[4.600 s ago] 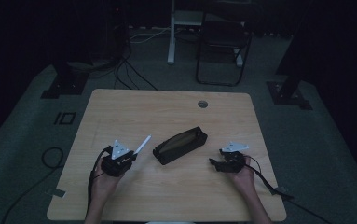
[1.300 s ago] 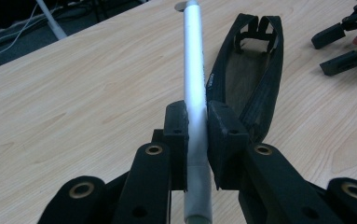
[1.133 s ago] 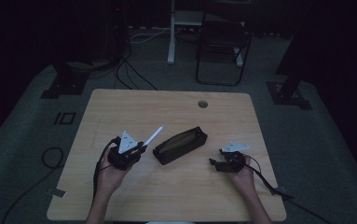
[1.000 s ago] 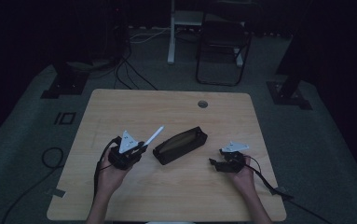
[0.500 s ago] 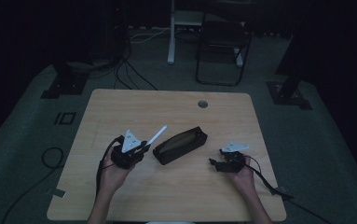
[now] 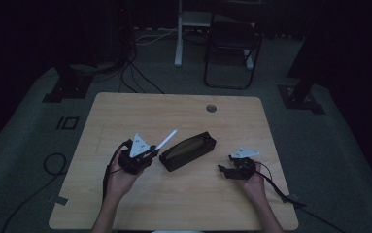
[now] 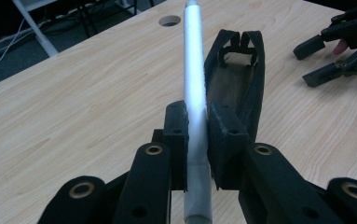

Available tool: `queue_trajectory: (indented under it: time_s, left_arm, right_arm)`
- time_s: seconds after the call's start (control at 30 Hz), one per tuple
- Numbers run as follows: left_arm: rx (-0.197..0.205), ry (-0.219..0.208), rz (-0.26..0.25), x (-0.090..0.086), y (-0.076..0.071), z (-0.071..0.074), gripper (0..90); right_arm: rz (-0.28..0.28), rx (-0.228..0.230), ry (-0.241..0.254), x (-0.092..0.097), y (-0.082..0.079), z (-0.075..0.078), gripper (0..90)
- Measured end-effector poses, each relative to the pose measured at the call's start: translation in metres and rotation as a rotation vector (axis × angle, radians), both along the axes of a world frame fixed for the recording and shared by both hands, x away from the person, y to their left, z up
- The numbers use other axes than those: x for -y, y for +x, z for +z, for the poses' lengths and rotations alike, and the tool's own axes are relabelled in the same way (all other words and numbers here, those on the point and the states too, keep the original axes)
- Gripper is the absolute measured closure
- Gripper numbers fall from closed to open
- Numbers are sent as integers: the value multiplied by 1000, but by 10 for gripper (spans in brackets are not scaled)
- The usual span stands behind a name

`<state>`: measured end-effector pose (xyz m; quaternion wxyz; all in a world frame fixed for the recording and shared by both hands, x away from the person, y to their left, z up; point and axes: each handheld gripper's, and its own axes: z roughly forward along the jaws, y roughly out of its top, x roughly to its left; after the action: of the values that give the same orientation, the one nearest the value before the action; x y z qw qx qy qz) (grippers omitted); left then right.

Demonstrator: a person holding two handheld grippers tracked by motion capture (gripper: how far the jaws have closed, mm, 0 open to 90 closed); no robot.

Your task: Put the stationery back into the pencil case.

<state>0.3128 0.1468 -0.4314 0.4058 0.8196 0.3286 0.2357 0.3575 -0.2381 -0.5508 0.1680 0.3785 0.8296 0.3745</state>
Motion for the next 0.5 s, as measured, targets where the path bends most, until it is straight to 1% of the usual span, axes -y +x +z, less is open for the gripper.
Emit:
queue_trajectory:
  time_s: [0.33,0.37,0.5]
  left_arm:
    - [2,-8,-12,4,4,0,788]
    - [3,-2,-14,4,4,1,788]
    - [5,-12,-16,4,6,4,788]
  right_arm:
    - [3,0,0,0,0,0,321]
    - [2,0,0,0,0,0,320]
    - [4,0,0,0,1,0,320]
